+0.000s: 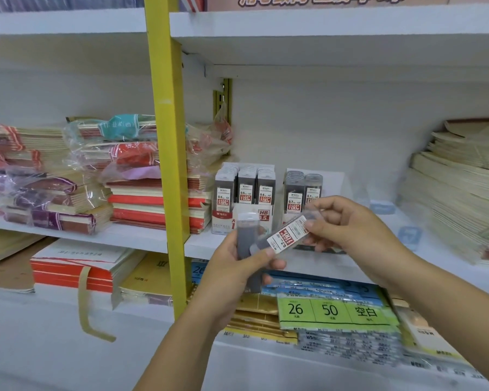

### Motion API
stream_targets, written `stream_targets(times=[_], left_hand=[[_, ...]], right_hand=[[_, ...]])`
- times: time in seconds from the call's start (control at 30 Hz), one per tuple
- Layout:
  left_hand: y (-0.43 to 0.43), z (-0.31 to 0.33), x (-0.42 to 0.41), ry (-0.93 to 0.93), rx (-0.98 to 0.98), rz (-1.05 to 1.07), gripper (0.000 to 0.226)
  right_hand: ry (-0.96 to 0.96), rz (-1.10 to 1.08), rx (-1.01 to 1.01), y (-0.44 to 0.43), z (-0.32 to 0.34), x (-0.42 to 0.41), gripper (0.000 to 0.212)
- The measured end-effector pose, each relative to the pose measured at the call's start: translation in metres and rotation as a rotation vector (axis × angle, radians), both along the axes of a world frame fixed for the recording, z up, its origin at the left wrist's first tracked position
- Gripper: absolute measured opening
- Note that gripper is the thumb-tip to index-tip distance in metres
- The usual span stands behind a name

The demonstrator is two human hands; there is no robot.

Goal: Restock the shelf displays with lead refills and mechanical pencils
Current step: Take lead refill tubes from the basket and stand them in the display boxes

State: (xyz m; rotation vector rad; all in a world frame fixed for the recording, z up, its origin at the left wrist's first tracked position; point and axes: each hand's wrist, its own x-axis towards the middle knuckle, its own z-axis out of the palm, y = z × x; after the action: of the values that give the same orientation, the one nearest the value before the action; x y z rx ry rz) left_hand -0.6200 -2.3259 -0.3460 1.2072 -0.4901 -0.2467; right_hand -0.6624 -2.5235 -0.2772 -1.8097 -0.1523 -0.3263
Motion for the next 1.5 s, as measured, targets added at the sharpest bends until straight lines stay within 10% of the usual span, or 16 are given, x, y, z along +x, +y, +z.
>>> stream_targets(times=[0.37, 0.63, 1.5], left_hand=[[0.008, 0.005, 0.006, -0.173, 0.136, 0.074, 0.012], [0.002, 0.006, 0.01, -0.084, 0.089, 0.063, 0.02], [-0.003, 0.004, 0.015, -0.112, 0.135, 0.106, 0.021]], right_hand=[[-0.165, 0.059, -0.733, 0.022, 0.002, -0.005, 0.039], [-0.351, -0.239, -0.32, -0.032, 0.063, 0.022, 0.056], [-0.299, -0.529, -1.229, -0.049, 0.048, 0.078, 0.048]])
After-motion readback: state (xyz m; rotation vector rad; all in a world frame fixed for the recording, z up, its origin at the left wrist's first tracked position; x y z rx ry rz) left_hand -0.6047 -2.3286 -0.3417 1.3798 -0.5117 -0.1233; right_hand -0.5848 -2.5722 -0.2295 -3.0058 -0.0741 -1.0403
